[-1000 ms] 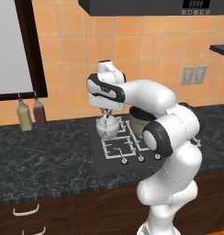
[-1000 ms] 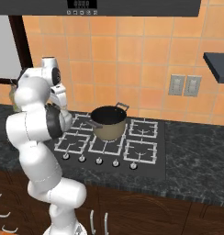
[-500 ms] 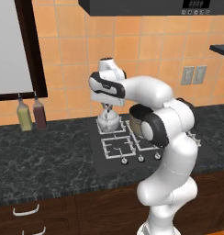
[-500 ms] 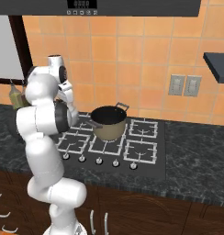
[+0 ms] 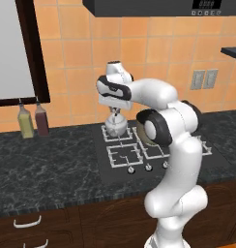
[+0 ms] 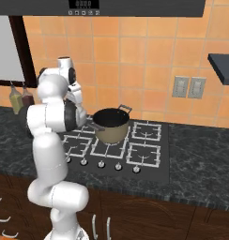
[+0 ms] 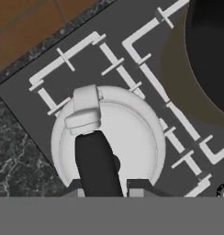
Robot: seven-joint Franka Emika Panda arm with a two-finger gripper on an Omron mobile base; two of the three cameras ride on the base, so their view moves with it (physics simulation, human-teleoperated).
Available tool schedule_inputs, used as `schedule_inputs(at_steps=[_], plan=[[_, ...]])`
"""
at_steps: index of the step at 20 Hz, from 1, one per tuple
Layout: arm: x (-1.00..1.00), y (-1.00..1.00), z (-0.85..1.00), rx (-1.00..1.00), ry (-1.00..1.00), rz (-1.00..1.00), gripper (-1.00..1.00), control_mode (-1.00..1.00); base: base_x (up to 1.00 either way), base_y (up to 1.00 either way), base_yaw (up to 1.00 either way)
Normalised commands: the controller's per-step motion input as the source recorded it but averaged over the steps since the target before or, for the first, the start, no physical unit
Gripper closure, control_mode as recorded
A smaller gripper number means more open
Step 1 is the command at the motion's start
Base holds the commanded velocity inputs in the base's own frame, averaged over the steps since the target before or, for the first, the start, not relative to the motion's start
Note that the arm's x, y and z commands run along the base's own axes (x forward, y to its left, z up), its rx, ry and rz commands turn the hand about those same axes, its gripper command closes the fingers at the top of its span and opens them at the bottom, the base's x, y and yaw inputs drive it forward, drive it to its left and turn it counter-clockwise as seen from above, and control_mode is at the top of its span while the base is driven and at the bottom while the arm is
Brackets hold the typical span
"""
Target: Pick the kettle from the counter and place it on a stove burner. Then turn the burner on.
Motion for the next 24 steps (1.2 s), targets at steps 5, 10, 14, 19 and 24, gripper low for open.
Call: schedule_inputs(at_steps=[5, 10, 14, 19, 24], plan=[[0.35, -0.04, -0.24, 0.00, 0.03, 0.00, 1.00, -1.00, 0.00, 0.00, 0.00], [0.13, 0.00, -0.22, 0.00, 0.02, 0.00, 1.00, -1.00, 0.00, 0.00, 0.00], [0.10, 0.00, -0.09, 0.00, 0.00, 0.00, 1.00, -1.00, 0.00, 0.00, 0.00], [0.49, 0.00, 0.00, 0.00, -0.04, 0.00, 1.00, -1.00, 0.00, 0.00, 0.00], [0.42, -0.06, -0.03, 0.00, 0.00, 0.00, 1.00, -1.00, 0.00, 0.00, 0.00]])
